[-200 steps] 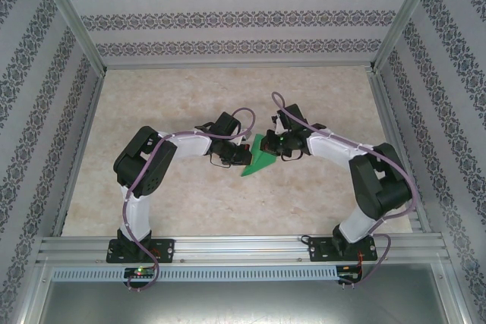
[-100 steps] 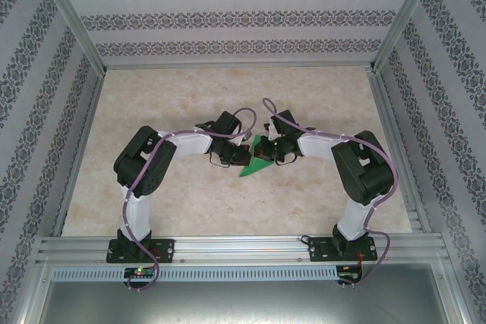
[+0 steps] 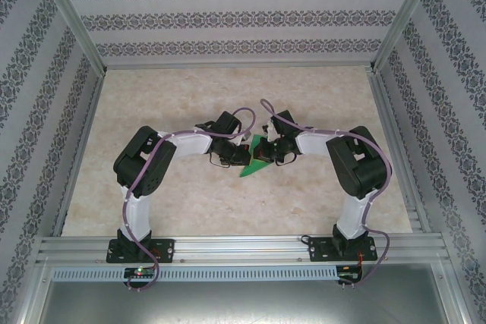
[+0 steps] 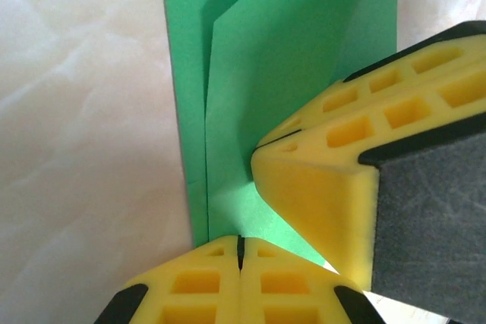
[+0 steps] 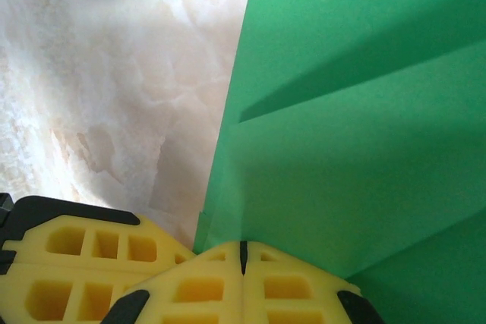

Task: Fold a paper plane with a square sheet of paper (pick it up from the middle)
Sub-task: Fourth fold the wing at the center of the table.

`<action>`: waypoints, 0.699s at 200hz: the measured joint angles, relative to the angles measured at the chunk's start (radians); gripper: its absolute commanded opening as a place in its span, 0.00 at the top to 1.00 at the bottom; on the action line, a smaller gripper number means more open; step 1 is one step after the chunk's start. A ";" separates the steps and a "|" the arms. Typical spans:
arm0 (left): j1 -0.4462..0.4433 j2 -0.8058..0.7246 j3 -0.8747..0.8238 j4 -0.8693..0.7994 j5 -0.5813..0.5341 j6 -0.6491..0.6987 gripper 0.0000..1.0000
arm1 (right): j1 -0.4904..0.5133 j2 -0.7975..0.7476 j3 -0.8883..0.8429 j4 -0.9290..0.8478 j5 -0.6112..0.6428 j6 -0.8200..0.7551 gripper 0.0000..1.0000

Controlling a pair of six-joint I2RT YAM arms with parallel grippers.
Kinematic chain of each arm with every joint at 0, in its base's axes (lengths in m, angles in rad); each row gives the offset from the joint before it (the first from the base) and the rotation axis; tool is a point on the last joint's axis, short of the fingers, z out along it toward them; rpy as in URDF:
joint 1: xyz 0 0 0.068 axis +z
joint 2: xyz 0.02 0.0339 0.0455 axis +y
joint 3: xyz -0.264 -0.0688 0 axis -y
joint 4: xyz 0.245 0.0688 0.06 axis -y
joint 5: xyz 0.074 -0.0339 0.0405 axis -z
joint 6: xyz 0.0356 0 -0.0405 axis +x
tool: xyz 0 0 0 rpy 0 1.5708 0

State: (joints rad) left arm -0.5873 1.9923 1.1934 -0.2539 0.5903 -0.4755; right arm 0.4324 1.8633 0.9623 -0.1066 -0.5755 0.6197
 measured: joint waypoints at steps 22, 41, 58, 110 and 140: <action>0.000 -0.001 -0.001 0.002 0.000 0.000 1.00 | -0.013 0.008 0.005 -0.008 -0.023 -0.019 1.00; 0.000 -0.002 -0.003 0.003 0.000 0.000 1.00 | -0.027 0.008 0.006 -0.010 -0.029 -0.029 1.00; 0.001 -0.003 -0.006 0.007 0.000 0.000 1.00 | -0.042 0.008 0.006 -0.015 -0.032 -0.034 1.00; 0.008 -0.005 -0.016 0.019 0.012 0.005 1.00 | -0.064 0.008 0.012 -0.029 -0.035 -0.048 1.00; 0.018 -0.008 -0.023 0.018 0.028 0.020 1.00 | -0.067 0.004 0.018 -0.034 -0.035 -0.050 1.00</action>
State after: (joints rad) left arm -0.5694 1.9842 1.1706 -0.2359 0.6186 -0.4553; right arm 0.3653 1.8671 0.9806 -0.1406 -0.6106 0.5694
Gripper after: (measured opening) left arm 0.065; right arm 0.038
